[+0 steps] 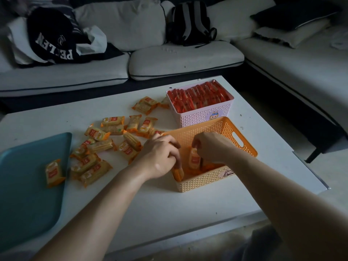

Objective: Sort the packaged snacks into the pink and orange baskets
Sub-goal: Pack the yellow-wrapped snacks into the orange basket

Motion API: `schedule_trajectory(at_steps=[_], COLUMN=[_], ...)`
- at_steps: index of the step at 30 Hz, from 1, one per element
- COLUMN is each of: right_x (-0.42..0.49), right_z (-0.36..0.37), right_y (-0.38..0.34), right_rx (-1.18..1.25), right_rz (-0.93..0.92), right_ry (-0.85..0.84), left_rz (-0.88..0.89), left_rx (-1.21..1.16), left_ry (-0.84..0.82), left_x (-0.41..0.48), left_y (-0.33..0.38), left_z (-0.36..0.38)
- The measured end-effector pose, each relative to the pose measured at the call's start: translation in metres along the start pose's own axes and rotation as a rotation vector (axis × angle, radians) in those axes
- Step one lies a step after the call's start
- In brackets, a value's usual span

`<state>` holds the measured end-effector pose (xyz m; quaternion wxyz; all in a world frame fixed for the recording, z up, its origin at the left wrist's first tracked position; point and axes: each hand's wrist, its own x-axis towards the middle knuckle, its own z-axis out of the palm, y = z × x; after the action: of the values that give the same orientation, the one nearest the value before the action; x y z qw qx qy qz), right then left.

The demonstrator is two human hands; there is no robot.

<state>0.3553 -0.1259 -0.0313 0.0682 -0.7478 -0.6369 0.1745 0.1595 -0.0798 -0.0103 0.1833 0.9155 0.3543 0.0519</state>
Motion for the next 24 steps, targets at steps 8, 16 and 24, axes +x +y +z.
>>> schedule_trajectory(at_steps=[8,16,24], right_x=[0.017,0.02,0.013], right_z=[0.018,0.011,-0.019], right_y=[-0.002,0.0,-0.004], right_rx=[-0.345,-0.258,0.627], right_rz=[-0.087,-0.062,0.011], right_ry=[-0.276,-0.105,0.065], left_rz=[-0.094,-0.109,-0.072], left_rx=[-0.204,-0.262,-0.59], left_ry=[0.279,0.395,0.35], left_x=[0.017,0.016,0.031], left_y=[-0.01,-0.017,-0.003], left_z=[-0.002,-0.005,-0.005])
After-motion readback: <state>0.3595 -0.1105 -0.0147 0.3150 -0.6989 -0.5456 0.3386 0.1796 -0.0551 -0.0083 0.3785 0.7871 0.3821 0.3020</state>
